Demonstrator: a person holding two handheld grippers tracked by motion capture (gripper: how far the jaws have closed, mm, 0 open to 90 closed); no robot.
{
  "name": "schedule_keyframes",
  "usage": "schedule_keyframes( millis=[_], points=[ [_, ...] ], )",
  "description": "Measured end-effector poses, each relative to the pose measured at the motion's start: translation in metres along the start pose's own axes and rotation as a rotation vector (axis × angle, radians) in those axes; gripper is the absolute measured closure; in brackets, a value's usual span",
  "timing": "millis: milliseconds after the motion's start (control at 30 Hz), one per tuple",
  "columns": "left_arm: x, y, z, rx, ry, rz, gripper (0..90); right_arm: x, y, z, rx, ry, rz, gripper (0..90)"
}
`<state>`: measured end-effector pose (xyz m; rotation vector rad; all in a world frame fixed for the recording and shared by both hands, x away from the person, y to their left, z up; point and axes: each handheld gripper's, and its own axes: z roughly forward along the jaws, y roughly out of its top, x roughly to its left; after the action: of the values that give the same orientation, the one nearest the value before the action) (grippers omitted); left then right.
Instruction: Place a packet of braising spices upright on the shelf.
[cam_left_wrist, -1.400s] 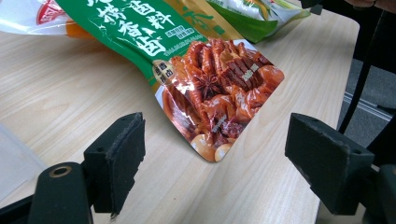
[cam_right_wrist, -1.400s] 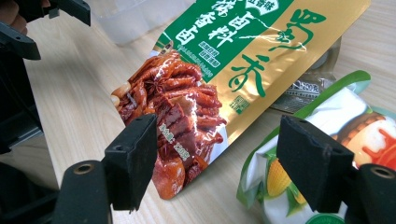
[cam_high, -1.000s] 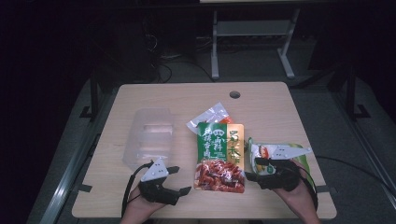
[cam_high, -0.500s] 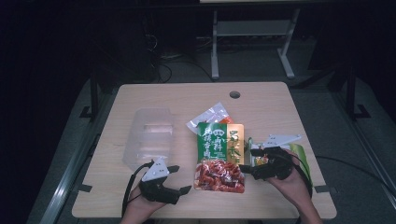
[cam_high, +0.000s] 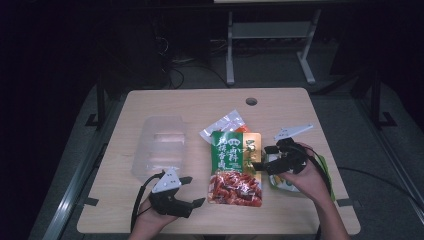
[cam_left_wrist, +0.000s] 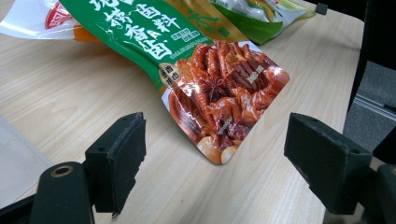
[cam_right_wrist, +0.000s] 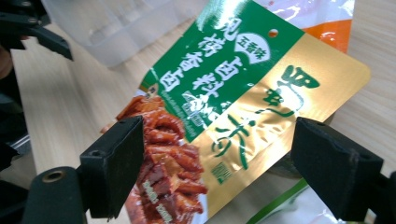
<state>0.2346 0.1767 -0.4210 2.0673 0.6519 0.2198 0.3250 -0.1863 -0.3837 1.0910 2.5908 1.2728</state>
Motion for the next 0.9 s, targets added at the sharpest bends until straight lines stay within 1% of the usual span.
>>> schedule_keyframes(
  millis=[33,67,133,200,233,300,333,367,433,467,533,600,667,700,733,800,900],
  points=[
    [0.0,0.0,0.0,0.0,0.0,0.0,20.3,0.0,0.0,0.0,0.0,0.0,0.0,17.7],
    [0.0,0.0,0.0,-0.001,0.0,-0.001,20.3,-0.004,0.006,0.004,0.019,0.004,0.008,19.9],
    [-0.001,0.0,0.001,-0.001,-0.002,-0.002,20.3,-0.005,0.008,0.005,0.024,0.005,0.01,20.3],
    [0.0,0.0,0.001,0.002,-0.002,-0.002,20.5,-0.007,0.014,0.01,0.04,0.001,0.007,21.0],
    [0.0,0.0,0.001,0.002,-0.001,-0.001,20.4,-0.008,0.016,0.012,0.041,0.001,-0.002,21.5],
    [0.001,0.0,0.001,0.0,-0.002,-0.003,20.5,-0.009,0.021,0.016,0.047,-0.004,0.005,22.1],
    [0.001,0.0,0.001,0.0,-0.002,-0.004,20.5,-0.011,0.024,0.019,0.046,0.002,0.005,22.8],
    [0.001,0.0,0.0,-0.001,-0.001,-0.003,20.5,-0.012,0.025,0.021,0.052,-0.007,0.005,22.9],
    [0.001,0.0,0.0,0.0,-0.003,0.0,20.5,-0.013,0.026,0.023,0.062,-0.014,-0.001,23.2],
    [0.0,0.0,0.001,0.0,-0.004,-0.001,20.5,-0.015,0.027,0.026,0.065,-0.023,0.018,23.5],
    [0.0,0.0,0.001,-0.001,-0.007,-0.003,20.5,-0.016,0.027,0.027,0.073,-0.03,0.02,24.5],
    [0.0,0.001,0.001,0.0,-0.007,-0.001,20.7,-0.017,0.026,0.028,0.067,-0.034,0.015,24.7],
    [0.0,0.001,0.002,-0.001,-0.008,0.002,20.8,-0.019,0.023,0.027,0.066,-0.04,0.035,26.9],
    [0.0,0.001,0.002,0.002,-0.006,0.006,20.8,-0.02,0.022,0.028,0.062,-0.045,0.027,26.9],
    [0.0,0.001,0.002,0.002,-0.005,0.005,20.9,-0.021,0.021,0.028,0.07,-0.044,0.042,26.9],
    [0.0,0.001,0.003,0.002,-0.003,0.006,20.9,-0.022,0.021,0.028,0.072,-0.046,0.044,26.9],
    [0.001,0.002,0.006,0.005,0.002,0.014,21.4,-0.022,0.021,0.027,0.063,-0.062,0.044,28.0]
  ],
)
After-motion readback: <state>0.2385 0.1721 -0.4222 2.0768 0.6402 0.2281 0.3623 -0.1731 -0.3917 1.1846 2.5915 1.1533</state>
